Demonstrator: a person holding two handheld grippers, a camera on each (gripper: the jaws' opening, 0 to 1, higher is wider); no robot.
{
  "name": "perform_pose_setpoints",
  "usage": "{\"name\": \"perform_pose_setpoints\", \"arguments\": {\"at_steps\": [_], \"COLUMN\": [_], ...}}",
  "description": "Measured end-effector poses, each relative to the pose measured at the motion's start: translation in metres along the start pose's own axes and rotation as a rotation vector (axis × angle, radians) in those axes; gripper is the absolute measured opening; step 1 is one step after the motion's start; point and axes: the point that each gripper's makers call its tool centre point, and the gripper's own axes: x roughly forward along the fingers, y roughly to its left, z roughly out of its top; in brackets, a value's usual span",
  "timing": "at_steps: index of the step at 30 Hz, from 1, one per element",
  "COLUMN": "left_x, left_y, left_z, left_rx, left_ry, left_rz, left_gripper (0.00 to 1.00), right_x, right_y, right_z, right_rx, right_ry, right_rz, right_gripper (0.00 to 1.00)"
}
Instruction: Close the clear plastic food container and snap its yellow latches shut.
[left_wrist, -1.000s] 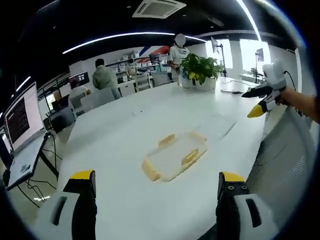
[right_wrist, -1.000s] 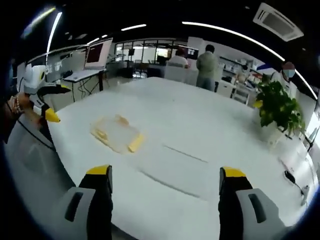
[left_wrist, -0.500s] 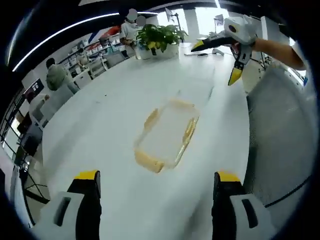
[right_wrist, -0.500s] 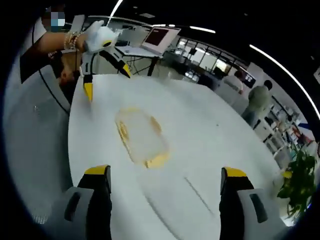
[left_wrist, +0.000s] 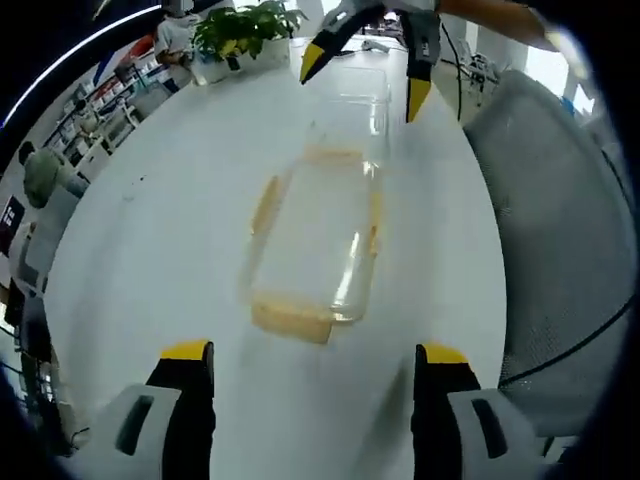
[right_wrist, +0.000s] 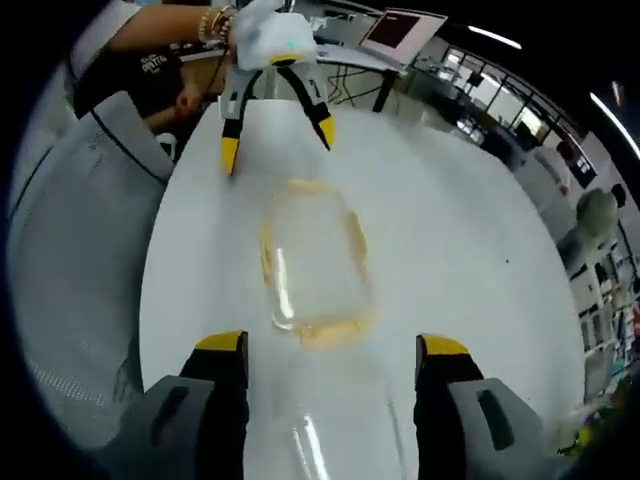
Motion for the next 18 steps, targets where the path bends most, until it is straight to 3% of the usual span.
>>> {"name": "perform_pose_setpoints", "arguments": {"at_steps": [4,8,11,13,18], "left_x": [0.009,0.015,0.021,0.026,0.033], "left_y": [0.007,0.015,0.014,0.009,0.011], "left_z": [-0.001,0.006,0.012,0.010,0.010], "left_rx": [0.009,0.023,0.025,0.073,0.089], "left_ry": [0.039,0.034,0.011,0.031,0.044], "left_rz": [-0.029,-0.035,-0.067,-0.102,-0.107], "left_gripper": [0.75,0.67,0.61,0.59,0.54], "right_x": [0.016,0.029,0.037,0.042,0.053], "right_y": [-0.003,-0.008,-0.007,-0.003,0.000], "right_z": [-0.003,-0.009,-0.008,-0.011,-0.019], "right_rx": [-0.041,-0.062,-0.054,-0.052,-0.094], "right_ry": [0.052,0.102,0.107,0.134,0.179], "right_rz": [0.068,0.113,0.151,0.183,0.203], "right_gripper": [0.61,0.60,0.56,0.56,0.57]}}
